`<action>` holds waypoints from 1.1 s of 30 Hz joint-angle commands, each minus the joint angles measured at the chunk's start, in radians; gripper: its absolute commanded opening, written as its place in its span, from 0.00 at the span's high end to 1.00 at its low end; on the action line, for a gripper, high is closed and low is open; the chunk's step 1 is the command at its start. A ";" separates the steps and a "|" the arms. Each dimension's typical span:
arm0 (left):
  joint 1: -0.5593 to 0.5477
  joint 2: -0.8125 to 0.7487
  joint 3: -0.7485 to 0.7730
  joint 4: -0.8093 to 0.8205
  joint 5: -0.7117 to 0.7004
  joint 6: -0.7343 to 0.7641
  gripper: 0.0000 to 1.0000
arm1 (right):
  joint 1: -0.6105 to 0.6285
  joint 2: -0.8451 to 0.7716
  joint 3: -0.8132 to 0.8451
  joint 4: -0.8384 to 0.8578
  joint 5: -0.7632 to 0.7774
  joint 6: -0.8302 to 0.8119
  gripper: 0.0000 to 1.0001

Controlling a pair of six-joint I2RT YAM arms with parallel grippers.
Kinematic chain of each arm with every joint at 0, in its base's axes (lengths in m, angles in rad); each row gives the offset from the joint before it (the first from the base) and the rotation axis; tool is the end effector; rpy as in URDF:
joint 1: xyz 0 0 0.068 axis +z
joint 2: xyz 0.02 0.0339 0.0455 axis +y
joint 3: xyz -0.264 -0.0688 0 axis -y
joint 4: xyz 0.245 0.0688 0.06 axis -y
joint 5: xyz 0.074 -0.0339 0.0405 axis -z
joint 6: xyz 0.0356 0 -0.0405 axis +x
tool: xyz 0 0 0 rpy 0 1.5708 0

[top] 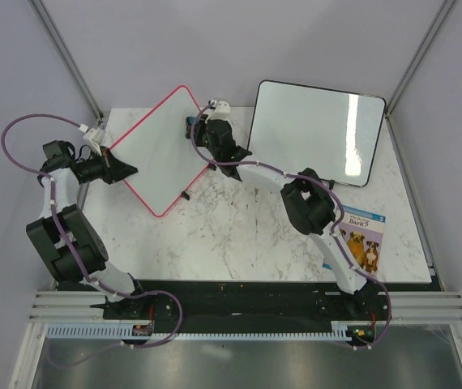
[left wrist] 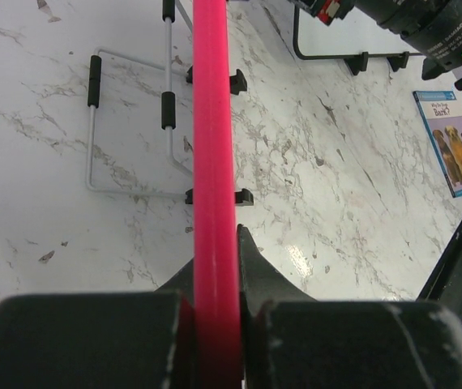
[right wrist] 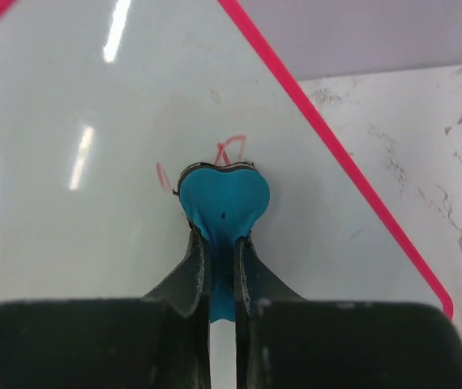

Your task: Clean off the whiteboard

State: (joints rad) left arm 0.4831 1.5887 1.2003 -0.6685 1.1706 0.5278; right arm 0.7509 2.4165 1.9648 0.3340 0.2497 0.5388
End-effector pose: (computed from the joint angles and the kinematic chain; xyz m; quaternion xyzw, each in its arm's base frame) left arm 0.2963 0.1184 0.2637 0.1584 0.8028 -0.3649 0.4441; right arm 0.4241 0.3838 0.2229 0.0038 0.7462 0.3218 0.5827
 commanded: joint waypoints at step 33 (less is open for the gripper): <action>-0.066 -0.032 -0.061 -0.227 -0.011 0.232 0.98 | 0.062 0.076 -0.052 -0.036 -0.121 -0.002 1.00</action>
State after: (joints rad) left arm 0.4862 1.5738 1.1976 -0.7040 1.1629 0.5510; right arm 0.6994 2.4489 1.9118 0.4946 0.2287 0.6411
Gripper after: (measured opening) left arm 0.058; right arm 0.100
